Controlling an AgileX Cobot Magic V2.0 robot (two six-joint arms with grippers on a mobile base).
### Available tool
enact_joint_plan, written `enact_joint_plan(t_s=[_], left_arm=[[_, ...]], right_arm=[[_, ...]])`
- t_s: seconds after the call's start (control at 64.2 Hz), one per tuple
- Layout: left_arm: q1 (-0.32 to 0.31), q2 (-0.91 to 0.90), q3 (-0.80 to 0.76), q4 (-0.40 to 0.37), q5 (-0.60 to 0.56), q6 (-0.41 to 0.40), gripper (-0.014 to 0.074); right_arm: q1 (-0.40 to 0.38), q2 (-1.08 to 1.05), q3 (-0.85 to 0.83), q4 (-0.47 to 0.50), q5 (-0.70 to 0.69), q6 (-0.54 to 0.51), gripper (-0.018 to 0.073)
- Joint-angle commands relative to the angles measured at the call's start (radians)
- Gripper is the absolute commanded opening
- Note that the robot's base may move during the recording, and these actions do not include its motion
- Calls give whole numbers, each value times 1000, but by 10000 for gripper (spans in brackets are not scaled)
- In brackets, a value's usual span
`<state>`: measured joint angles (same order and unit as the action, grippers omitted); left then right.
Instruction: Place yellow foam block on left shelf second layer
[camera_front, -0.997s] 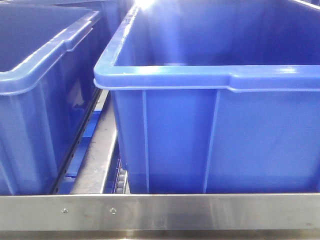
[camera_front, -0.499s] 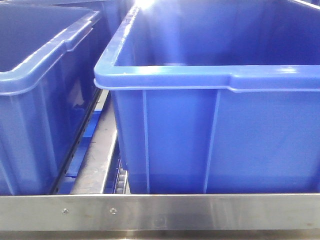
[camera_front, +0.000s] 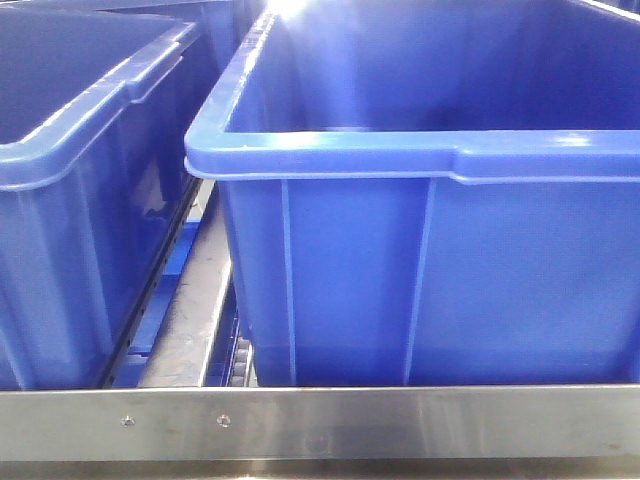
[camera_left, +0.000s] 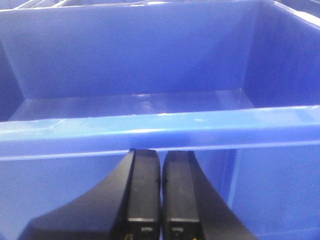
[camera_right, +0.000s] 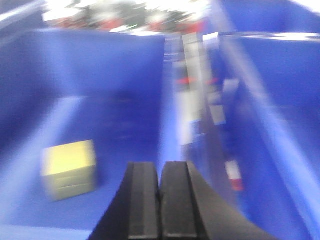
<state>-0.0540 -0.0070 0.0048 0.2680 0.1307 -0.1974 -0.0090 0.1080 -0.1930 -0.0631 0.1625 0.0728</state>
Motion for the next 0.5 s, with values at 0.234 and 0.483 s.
enact_joint_plan(t_s=[0.234, 0.483], left_arm=[[-3, -14, 26, -3, -84, -4, 137], [-3, -14, 26, -3, -84, -4, 136]], right_arm=[[-57, -138, 189, 3, -212, 2, 55], [-56, -137, 201, 5, -261, 12, 55]])
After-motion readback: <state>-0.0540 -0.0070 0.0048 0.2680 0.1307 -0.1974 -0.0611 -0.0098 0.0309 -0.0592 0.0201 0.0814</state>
